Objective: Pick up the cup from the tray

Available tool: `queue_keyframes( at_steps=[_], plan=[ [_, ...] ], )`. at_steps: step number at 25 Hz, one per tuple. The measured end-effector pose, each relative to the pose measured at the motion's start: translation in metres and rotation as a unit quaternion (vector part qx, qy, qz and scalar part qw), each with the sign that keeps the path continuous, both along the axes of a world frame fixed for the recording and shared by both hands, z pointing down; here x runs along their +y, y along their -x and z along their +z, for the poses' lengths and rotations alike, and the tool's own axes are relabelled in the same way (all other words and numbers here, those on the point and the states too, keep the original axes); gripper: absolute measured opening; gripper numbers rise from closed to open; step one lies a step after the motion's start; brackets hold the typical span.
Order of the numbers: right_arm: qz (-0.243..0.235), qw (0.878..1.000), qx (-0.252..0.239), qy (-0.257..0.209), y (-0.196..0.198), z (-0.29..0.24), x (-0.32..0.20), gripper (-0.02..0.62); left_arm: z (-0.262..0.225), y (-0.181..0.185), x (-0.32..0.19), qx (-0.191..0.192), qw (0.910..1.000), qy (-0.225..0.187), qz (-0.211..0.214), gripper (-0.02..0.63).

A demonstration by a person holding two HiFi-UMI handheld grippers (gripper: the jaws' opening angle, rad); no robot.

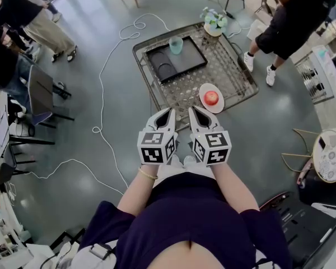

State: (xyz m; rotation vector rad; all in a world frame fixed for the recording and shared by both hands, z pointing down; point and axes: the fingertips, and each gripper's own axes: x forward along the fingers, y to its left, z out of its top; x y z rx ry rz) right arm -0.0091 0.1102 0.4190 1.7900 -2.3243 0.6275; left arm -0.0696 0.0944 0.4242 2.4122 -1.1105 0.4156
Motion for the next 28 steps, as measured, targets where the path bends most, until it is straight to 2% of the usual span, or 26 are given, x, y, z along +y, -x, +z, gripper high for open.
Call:
queue_keyframes(
  at_steps=[17, 28],
  plan=[
    [0.030, 0.999, -0.019, 0.012, 0.023, 0.009, -0.018, 0.009, 0.009, 0.028, -0.022, -0.003, 0.9997, 0.007, 0.021, 0.009],
    [0.041, 0.999, -0.022, 0.021, 0.017, 0.016, -0.026, 0.009, 0.014, 0.027, -0.033, -0.003, 0.9995, 0.013, 0.028, 0.009]
  ],
)
